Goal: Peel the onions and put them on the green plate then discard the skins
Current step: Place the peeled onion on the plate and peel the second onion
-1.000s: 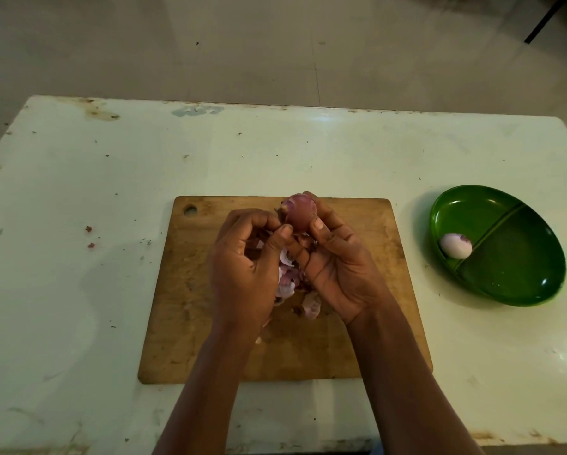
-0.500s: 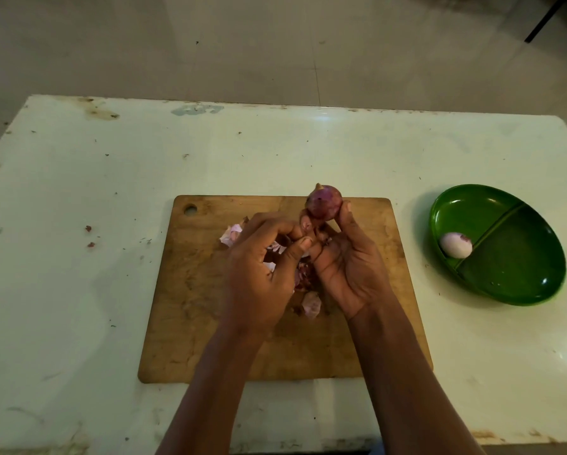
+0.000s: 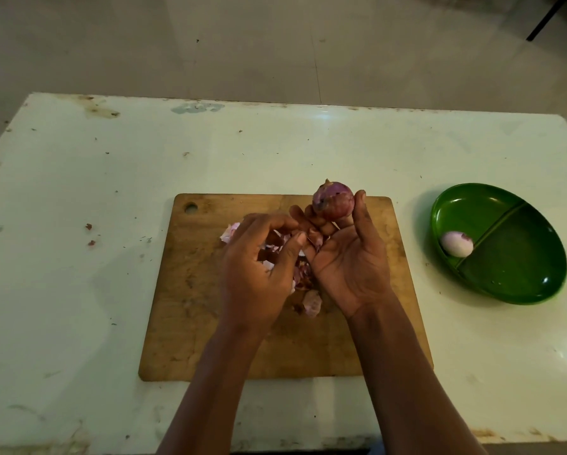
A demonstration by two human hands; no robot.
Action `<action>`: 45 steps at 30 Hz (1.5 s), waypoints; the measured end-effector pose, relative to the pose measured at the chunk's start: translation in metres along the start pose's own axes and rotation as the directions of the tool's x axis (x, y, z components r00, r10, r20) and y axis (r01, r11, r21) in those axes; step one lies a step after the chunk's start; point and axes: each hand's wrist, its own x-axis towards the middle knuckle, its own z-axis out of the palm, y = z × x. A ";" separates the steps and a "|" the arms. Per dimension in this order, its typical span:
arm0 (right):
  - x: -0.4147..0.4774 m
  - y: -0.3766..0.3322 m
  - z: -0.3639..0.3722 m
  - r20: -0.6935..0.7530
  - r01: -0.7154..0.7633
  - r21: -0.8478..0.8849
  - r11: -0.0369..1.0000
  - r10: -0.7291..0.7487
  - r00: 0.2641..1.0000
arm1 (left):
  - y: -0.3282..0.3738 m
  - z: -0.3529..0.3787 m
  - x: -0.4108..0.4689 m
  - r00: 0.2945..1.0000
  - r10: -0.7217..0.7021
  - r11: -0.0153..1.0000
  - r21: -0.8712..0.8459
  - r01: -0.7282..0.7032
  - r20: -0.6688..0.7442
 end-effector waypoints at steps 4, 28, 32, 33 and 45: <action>0.000 0.003 -0.004 0.114 -0.010 -0.054 0.999 0.016 0.993 | 0.005 -0.002 0.001 0.997 0.024 1.000 -0.015 -0.025 -0.067; -0.004 0.004 -0.001 0.235 -0.010 -0.221 0.975 0.064 0.970 | -0.003 -0.004 0.000 0.980 0.163 0.963 0.235 -0.132 -0.116; -0.004 0.004 0.000 0.209 -0.012 -0.207 0.978 0.057 0.976 | -0.002 -0.002 0.000 0.977 0.170 0.964 0.226 -0.138 -0.127; -0.005 0.004 0.000 0.206 -0.013 -0.205 0.979 0.056 0.977 | -0.002 -0.002 0.000 0.977 0.167 0.967 0.214 -0.135 -0.135; -0.003 0.005 -0.001 0.181 0.009 -0.231 0.973 0.034 0.983 | -0.002 -0.004 0.001 0.970 0.225 0.944 0.267 -0.193 -0.096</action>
